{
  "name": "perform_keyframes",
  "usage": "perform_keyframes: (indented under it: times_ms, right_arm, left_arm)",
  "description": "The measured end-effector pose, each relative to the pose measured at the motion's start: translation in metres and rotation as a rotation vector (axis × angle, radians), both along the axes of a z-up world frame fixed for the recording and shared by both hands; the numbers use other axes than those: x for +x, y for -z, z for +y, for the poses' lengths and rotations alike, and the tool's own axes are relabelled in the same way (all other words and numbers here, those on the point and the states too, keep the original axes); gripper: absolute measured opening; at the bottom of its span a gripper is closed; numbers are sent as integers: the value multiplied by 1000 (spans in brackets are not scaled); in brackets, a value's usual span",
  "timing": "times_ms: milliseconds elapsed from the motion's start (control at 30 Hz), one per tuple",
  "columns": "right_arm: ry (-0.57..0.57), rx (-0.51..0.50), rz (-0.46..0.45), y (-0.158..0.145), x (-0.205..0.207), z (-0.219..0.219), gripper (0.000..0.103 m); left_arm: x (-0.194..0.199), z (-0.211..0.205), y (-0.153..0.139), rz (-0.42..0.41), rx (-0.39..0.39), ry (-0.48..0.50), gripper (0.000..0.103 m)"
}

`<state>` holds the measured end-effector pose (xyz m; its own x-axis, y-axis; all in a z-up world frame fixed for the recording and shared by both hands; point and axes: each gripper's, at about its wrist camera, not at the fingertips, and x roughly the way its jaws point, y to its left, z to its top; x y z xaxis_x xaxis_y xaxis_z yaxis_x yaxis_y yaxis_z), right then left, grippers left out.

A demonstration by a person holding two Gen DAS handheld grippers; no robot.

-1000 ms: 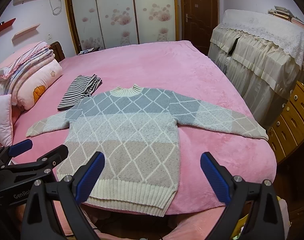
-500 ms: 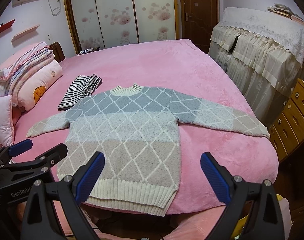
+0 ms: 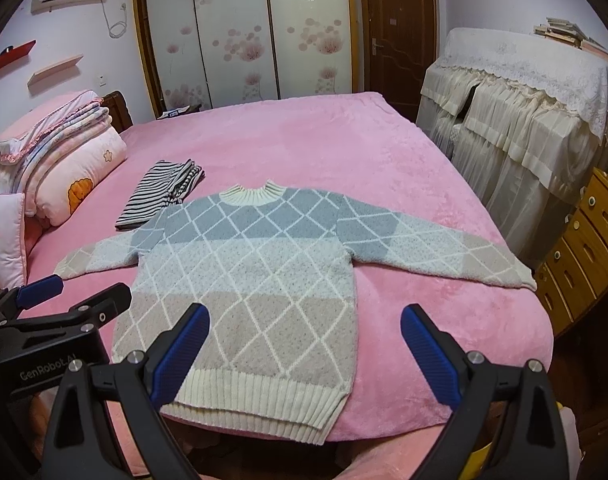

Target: Fold small clothes

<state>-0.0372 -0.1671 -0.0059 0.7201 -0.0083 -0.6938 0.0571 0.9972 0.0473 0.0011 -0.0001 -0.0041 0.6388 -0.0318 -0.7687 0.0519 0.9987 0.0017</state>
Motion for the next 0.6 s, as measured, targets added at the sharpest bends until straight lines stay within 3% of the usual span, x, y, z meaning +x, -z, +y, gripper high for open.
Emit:
perform_keyframes:
  times_ms: [267,600]
  right_arm:
    - [23,-18,-51,-11,3,-13,97]
    - [138,20,-144,-46,6,-78,97]
  left_arm:
    - [11,-3,-13,-18,-21,12,100]
    - [27,-35,-47,-105,-34,68,100]
